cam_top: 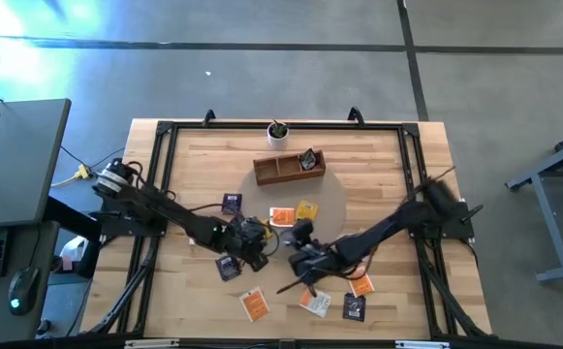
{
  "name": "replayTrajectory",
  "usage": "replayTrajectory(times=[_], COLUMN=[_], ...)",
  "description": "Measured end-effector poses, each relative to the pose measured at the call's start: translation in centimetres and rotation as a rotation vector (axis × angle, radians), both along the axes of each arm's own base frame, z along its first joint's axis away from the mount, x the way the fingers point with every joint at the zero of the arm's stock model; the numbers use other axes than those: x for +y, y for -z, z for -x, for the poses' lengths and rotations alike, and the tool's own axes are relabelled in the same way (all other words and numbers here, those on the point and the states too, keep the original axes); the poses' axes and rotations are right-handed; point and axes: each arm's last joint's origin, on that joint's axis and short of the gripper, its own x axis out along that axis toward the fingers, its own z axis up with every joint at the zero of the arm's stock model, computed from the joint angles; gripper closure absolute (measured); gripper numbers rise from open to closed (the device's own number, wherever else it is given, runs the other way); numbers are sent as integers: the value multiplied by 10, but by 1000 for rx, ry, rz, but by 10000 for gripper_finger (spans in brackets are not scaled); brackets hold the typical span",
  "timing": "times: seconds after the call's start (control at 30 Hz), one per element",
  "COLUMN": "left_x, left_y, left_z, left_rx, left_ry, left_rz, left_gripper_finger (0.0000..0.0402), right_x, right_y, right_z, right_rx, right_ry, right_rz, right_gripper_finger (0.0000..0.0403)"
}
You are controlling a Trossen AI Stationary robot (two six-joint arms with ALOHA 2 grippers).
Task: Pick & Place Tea
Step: Put the purple tea bag into the right section of the wooden organizer
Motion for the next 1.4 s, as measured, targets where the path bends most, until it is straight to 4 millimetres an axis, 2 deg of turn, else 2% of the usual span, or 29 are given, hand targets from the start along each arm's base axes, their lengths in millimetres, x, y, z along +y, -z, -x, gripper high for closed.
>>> replayTrajectory(times=[0.17,0.27,0.33,0.43,0.53,0.63,0.73,0.83,0.93,1.2,1.4], left_x=[1,0,0,0,1,0,-1,4,12,19,19], left_y=[-6,-6,-6,-6,-7,-10,-13,-15,-16,-15,-15], left_z=[0,0,0,0,-1,-4,-7,-12,-16,-18,-17], left_rx=[-27,-23,-20,-22,-37,-71,-105,-128,-138,-121,-109], left_ry=[3,9,18,18,28,46,77,98,96,115,116], left_rz=[-24,-19,-9,-17,-51,-80,-102,-101,-75,-30,-33], left_gripper_finger=[299,299,299,299,299,299,299,299,299,299,299], right_x=[-15,-39,-62,-100,-136,-164,-190,-211,-225,-253,-268], right_y=[-53,-80,-85,-80,-71,-64,-59,-48,-41,-19,-5], right_z=[25,43,57,76,91,104,113,115,107,77,63], right_rx=[-119,-213,-241,-337,-531,-752,-895,-883,-847,-702,-604], right_ry=[107,145,158,155,83,12,54,157,183,329,405], right_rz=[-48,-108,-153,-279,-422,-508,-536,-587,-634,-676,-687], right_gripper_finger=[392,388,389,397,397,391,393,399,397,399,393])
